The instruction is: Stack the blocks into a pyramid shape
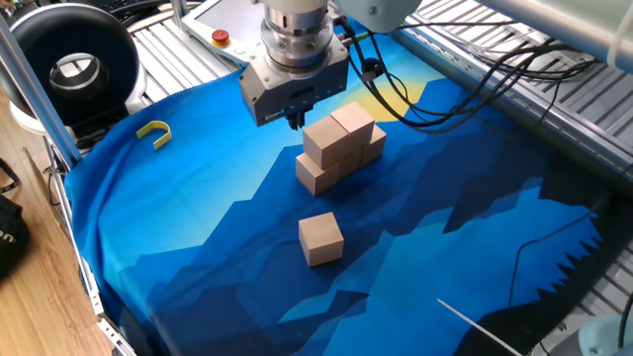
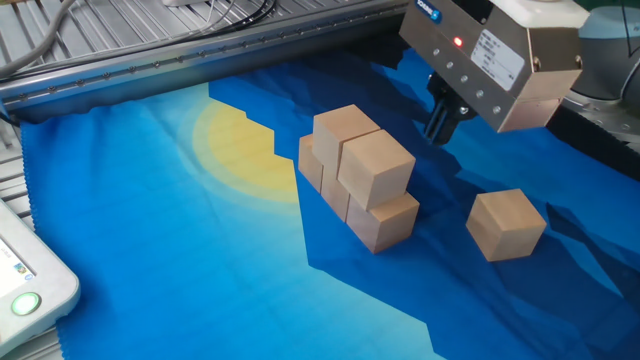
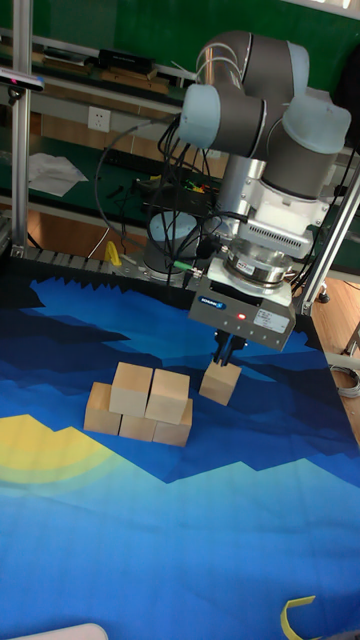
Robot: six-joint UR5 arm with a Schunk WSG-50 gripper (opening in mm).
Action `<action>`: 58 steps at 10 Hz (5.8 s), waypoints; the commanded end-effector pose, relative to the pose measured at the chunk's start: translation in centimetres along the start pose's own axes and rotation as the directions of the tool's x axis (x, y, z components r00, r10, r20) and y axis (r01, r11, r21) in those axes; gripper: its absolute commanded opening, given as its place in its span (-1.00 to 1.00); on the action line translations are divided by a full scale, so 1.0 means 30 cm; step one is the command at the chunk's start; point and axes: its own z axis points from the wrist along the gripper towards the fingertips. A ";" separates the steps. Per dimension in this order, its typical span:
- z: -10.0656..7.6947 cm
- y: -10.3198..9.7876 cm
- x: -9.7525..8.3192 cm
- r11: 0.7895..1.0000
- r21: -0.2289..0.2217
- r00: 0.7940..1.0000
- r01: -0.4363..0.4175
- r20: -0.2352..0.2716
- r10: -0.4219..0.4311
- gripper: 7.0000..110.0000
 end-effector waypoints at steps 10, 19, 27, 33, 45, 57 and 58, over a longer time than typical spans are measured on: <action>0.267 0.133 0.183 0.994 -0.083 0.987 -0.076 -0.148 0.063 -1.00; 0.331 0.067 0.113 0.997 -0.063 0.999 -0.049 0.011 0.050 -1.00; 0.328 0.095 0.145 0.995 -0.096 1.000 0.006 -0.023 -0.008 -0.71; 0.306 0.107 0.312 0.990 -0.089 0.969 -0.106 -0.234 0.083 0.15; 0.387 0.116 0.477 0.984 -0.064 0.903 -0.165 -0.412 0.125 0.15; 0.395 0.092 0.469 0.986 -0.025 0.908 -0.165 -0.394 0.142 0.15; 0.394 0.093 0.471 0.984 -0.019 0.904 -0.178 -0.397 0.156 -0.28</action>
